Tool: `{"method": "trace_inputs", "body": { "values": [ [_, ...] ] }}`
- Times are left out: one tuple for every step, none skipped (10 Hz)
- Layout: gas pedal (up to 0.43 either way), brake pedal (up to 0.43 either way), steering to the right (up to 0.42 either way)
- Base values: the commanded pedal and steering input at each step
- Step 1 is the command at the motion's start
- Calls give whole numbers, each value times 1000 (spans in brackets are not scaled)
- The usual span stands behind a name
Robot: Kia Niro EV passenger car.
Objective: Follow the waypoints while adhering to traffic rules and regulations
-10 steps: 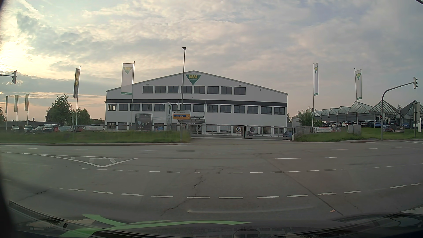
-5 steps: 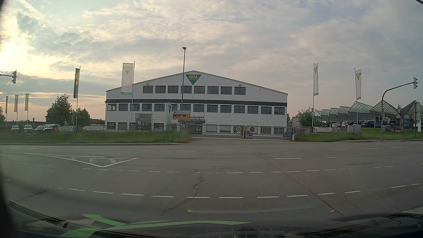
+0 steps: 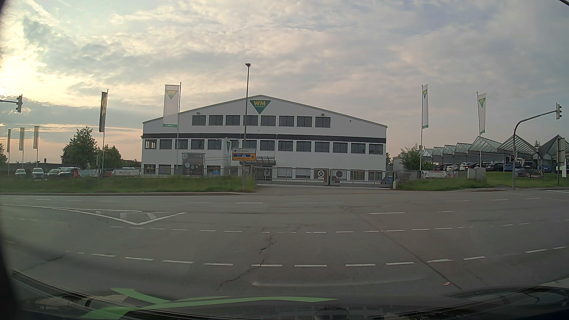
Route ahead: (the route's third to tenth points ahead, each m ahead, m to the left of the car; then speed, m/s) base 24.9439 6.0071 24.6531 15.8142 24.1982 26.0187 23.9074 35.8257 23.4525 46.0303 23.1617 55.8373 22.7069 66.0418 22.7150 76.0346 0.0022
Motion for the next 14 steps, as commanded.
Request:
{"method": "trace_inputs", "body": {
  "values": [
    [0, 317, -25],
    [0, 341, -25],
    [0, 366, -25],
    [0, 378, -25],
    [0, 390, -25],
    [0, 396, -25],
    [0, 402, -25],
    [0, 402, -25],
    [0, 402, -25],
    [0, 396, -25],
    [0, 402, -25],
    [0, 402, -25],
    [0, 402, -25],
    [0, 402, -25]
  ]
}}
